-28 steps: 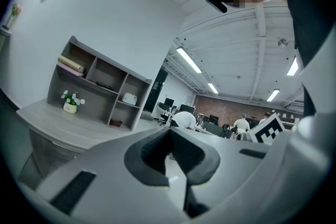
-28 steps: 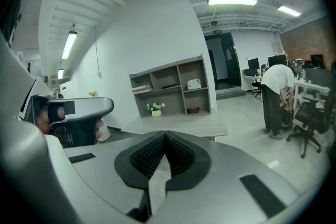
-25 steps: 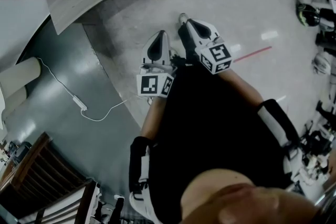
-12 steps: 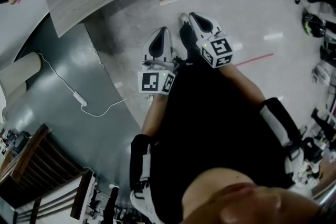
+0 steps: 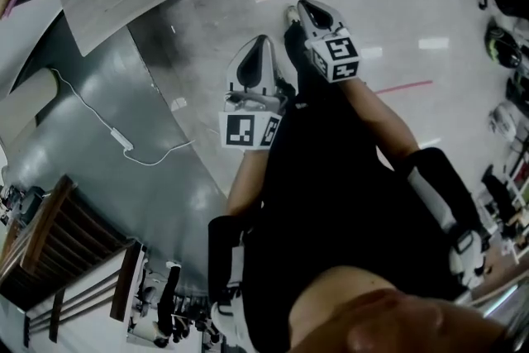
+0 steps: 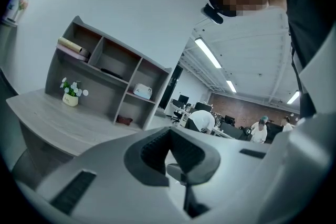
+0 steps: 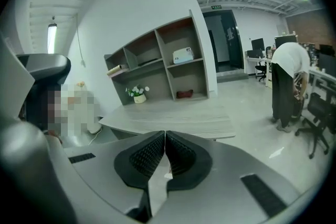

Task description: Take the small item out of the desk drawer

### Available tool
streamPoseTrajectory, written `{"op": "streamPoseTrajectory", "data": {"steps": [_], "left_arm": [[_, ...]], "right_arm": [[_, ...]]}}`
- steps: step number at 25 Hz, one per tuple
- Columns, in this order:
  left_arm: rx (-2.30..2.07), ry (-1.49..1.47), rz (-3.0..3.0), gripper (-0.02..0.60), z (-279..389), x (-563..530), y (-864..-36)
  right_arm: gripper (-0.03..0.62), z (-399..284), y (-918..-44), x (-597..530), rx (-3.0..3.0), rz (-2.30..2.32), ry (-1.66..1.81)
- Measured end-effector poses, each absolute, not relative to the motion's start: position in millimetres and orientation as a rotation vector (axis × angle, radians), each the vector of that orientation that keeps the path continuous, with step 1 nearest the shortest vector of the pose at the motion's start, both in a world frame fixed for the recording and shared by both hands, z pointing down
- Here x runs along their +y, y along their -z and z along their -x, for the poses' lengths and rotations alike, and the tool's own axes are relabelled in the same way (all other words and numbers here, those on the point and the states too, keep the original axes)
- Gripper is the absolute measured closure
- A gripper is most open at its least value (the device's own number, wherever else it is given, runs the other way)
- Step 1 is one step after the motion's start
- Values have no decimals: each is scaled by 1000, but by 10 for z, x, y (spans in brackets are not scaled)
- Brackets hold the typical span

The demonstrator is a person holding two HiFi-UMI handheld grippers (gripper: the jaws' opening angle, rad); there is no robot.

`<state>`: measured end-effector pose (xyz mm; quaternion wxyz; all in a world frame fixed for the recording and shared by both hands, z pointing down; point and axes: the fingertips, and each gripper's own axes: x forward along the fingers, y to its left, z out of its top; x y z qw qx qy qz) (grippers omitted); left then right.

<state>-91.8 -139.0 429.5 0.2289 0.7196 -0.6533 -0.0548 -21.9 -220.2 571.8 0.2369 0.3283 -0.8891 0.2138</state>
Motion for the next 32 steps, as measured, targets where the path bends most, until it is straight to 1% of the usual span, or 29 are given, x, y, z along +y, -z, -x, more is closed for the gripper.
{"op": "streamPoseTrajectory", "data": {"steps": [5, 8, 10, 18, 32], "left_arm": [[-1797, 141, -1971, 586, 980, -1614, -4444], [-1803, 133, -1970, 586, 1015, -1721, -4525], [-1814, 130, -1965, 586, 1052, -1788, -4567], [-1823, 139, -1916, 586, 1147, -1997, -4815], [-1814, 142, -1839, 586, 1240, -2188, -5239]], "right_arm": [[591, 331, -6259, -2502, -2354, -897, -615], [534, 359, -6612, -2581, -2294, -876, -642], [515, 380, -6823, -2627, -2256, -869, -661], [500, 472, -7566, -2878, -2140, -850, -668], [462, 456, -8882, -2946, -1906, -788, -750]]}}
